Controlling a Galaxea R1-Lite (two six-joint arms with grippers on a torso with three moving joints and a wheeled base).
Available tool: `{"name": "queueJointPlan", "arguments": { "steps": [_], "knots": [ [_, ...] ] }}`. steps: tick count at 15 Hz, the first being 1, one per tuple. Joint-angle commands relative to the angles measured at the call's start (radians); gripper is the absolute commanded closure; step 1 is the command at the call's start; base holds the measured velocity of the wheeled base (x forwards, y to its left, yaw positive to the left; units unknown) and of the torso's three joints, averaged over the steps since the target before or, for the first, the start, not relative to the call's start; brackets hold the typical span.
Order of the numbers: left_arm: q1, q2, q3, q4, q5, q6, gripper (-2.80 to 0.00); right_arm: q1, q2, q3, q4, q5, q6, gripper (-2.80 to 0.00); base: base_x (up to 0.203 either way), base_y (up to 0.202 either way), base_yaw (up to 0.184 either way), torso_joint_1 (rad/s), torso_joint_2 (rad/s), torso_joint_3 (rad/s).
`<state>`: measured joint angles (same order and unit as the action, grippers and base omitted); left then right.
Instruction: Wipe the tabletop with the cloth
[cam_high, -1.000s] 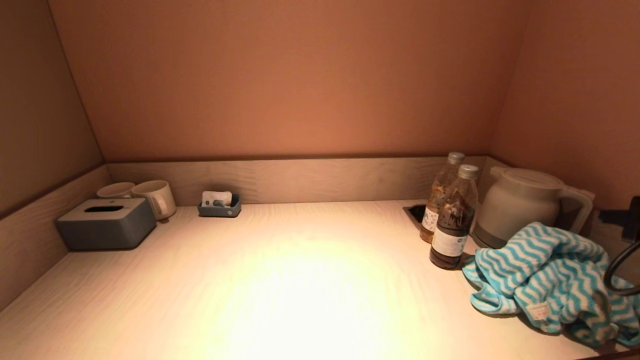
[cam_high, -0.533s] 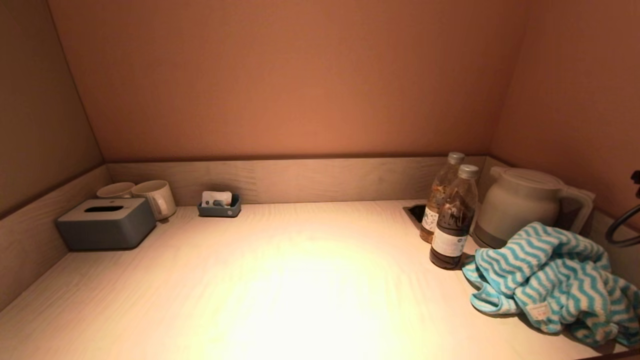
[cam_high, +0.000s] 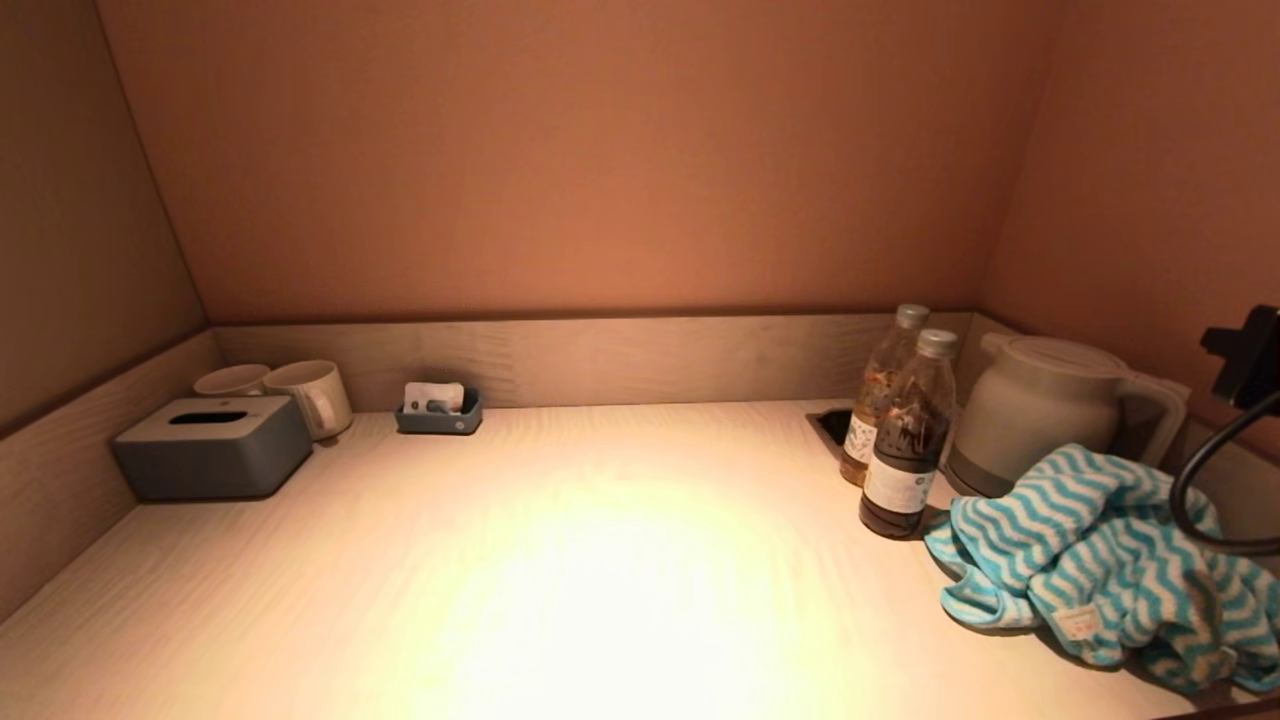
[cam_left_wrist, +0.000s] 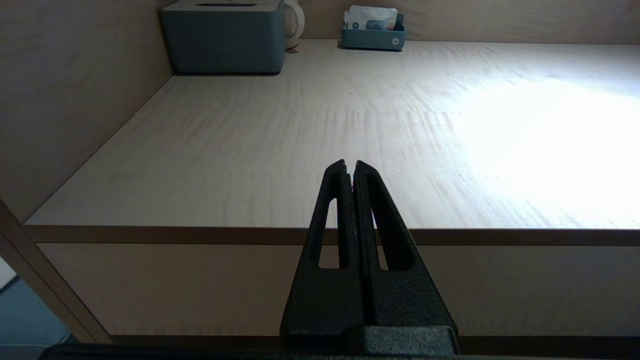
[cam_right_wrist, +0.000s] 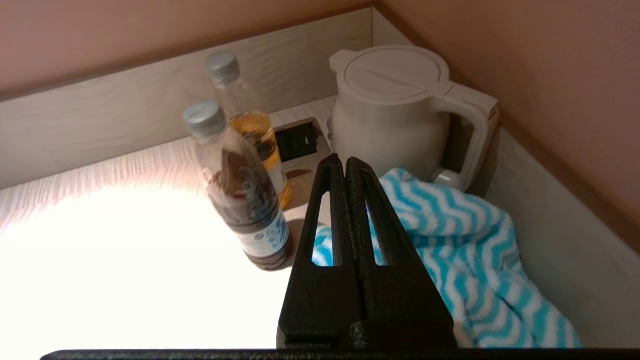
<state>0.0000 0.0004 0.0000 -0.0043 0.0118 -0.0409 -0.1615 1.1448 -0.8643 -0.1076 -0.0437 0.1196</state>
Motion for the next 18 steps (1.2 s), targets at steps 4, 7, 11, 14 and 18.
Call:
{"name": "queueJointPlan", "arguments": {
  "steps": [4, 7, 11, 14, 18],
  "knots": [
    [0.0, 0.0, 0.0, 0.0, 0.001, -0.001, 0.0, 0.114, -0.171, 0.085, 0.001, -0.165, -0.02, 0.0, 0.0, 0.0, 0.0, 0.0, 0.0, 0.0],
    [0.0, 0.0, 0.0, 0.0, 0.001, -0.001, 0.0, 0.117, -0.266, 0.116, -0.003, -0.13, -0.025, 0.0, 0.0, 0.0, 0.0, 0.0, 0.0, 0.0],
    [0.0, 0.0, 0.0, 0.0, 0.001, -0.001, 0.0, 0.128, -0.408, 0.156, -0.003, -0.109, -0.026, 0.0, 0.0, 0.0, 0.0, 0.0, 0.0, 0.0],
    [0.0, 0.0, 0.0, 0.0, 0.001, -0.001, 0.0, 0.152, -0.515, 0.206, 0.003, -0.108, -0.046, 0.0, 0.0, 0.0, 0.0, 0.0, 0.0, 0.0],
    [0.0, 0.0, 0.0, 0.0, 0.001, -0.001, 0.0, 0.15, -0.632, 0.311, 0.003, -0.104, -0.067, 0.0, 0.0, 0.0, 0.0, 0.0, 0.0, 0.0]
  ]
}}
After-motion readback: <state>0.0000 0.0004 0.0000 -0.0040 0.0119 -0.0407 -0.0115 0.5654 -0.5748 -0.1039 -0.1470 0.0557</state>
